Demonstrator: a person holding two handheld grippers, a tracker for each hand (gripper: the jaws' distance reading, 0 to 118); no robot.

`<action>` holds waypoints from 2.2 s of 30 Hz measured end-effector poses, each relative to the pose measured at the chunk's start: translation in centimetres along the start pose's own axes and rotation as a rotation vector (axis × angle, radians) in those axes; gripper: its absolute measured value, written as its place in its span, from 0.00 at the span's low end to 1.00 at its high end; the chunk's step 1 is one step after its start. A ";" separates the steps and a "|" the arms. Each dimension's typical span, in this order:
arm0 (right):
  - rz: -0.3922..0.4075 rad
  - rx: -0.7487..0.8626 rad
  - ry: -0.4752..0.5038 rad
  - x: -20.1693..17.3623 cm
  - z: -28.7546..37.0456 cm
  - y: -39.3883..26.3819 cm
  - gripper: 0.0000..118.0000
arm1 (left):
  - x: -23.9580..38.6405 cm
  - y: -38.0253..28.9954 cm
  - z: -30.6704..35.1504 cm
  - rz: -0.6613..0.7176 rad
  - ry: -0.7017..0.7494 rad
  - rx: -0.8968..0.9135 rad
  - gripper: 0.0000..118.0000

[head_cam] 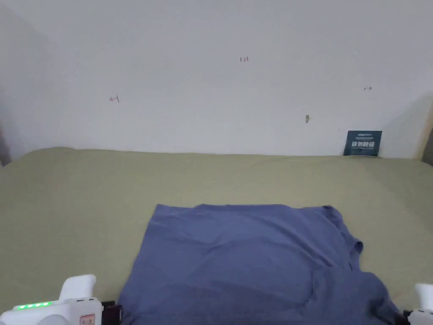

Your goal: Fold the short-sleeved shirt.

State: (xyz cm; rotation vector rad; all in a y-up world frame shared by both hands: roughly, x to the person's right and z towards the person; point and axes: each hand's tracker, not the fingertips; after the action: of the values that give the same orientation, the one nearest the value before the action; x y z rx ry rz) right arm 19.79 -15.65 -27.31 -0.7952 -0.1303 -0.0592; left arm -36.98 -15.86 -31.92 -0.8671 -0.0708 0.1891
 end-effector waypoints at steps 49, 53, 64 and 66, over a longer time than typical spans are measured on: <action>0.076 -0.033 0.055 1.2 -5.8 10.1 0.03 | 0.2 9.6 -5.3 -0.105 -0.082 -0.082 0.05; 0.076 -0.115 0.049 0.5 -9.9 13.8 0.03 | 1.3 14.2 -9.0 -0.117 -0.038 -0.162 0.05; 0.015 -0.183 0.015 0.6 -19.4 16.8 0.09 | 2.2 18.5 -17.0 -0.086 -0.001 -0.204 0.05; -0.001 -0.147 0.002 0.7 -20.0 16.8 0.41 | 2.5 18.5 -18.0 -0.088 0.023 -0.215 0.17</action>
State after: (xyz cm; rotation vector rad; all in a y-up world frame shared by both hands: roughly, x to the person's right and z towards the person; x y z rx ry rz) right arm 24.07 -18.25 -52.96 -0.9416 -0.1252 -0.0713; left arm -34.56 -17.15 -57.70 -1.0784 -0.1087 0.0898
